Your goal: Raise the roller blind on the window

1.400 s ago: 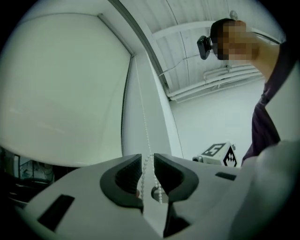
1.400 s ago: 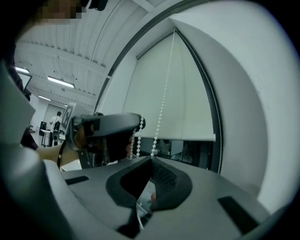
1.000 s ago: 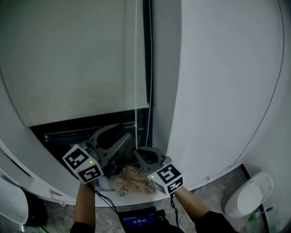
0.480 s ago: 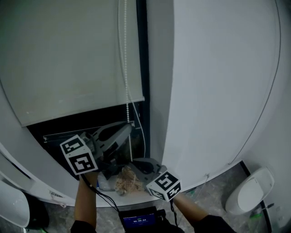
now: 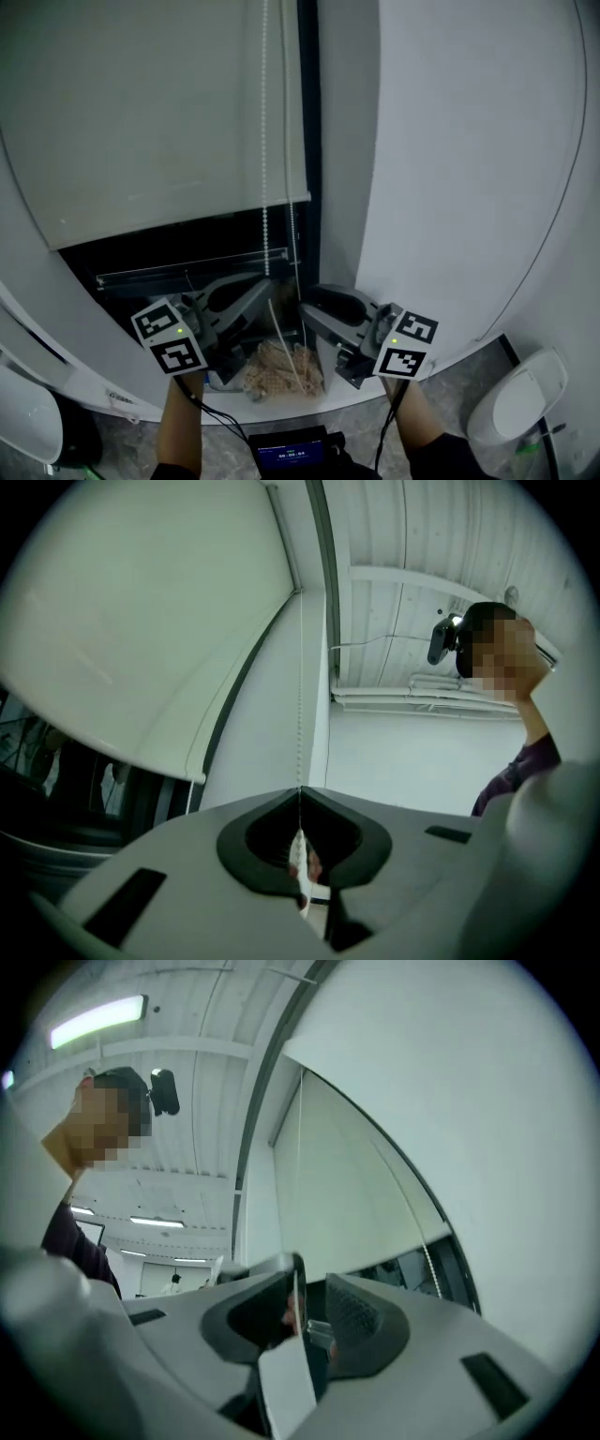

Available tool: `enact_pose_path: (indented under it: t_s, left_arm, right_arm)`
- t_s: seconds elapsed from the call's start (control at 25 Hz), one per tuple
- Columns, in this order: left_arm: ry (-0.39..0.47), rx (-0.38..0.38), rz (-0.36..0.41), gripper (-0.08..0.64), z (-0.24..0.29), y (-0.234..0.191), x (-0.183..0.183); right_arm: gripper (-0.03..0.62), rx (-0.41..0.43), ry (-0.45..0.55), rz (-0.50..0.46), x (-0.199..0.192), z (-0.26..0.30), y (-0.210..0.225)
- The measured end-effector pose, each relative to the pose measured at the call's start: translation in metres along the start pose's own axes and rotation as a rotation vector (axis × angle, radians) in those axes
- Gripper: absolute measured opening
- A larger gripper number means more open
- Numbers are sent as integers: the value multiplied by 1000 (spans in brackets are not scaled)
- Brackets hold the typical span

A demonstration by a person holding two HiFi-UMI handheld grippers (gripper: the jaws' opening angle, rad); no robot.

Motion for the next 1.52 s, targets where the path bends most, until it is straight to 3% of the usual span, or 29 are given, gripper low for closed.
enact_pose_path:
  t_s: [0.16, 0.4, 0.6, 0.68, 0.72, 1.0, 1.16, 1.36, 1.52]
  left_arm:
    - [-56, -9, -75, 18, -11, -6, -47]
    - [-111, 2, -164, 18, -35, -1, -108]
    - [-135, 18, -182, 18, -49, 1, -126]
    - [-139, 27, -192, 17, -56, 0, -130]
    - [-142, 32, -193, 18, -60, -1, -132]
    - [-263, 82, -114, 20, -98, -23, -166]
    - [-155, 85, -121, 21, -110, -31, -130]
    - [-41, 66, -17, 23, -79, -37, -54]
    - [8, 3, 49, 67, -32, -28, -20]
  right_arm:
    - [112, 40, 98, -8, 44, 22, -1]
    - [112, 119, 170, 73, 69, 53, 0]
    - [110, 136, 171, 86, 66, 75, -4]
    - [21, 130, 151, 50, 62, 80, -9]
    - [18, 131, 134, 28, 59, 83, -13]
    - [15, 105, 30, -33, 19, 81, -11]
    - [15, 63, -45, -42, -14, 67, -2]
    - [15, 31, -140, -20, -58, 47, 5]
    - [15, -10, -190, 7, -91, 24, 14]
Point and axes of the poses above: the fingertips, and each gripper's own axes: z forward along the fingers, y to its right, x out of its top, the point moved 7 cm from there along -z, backward along the fingers, and after that the axes turned 2 degrees about x, right-handed, at the moved point
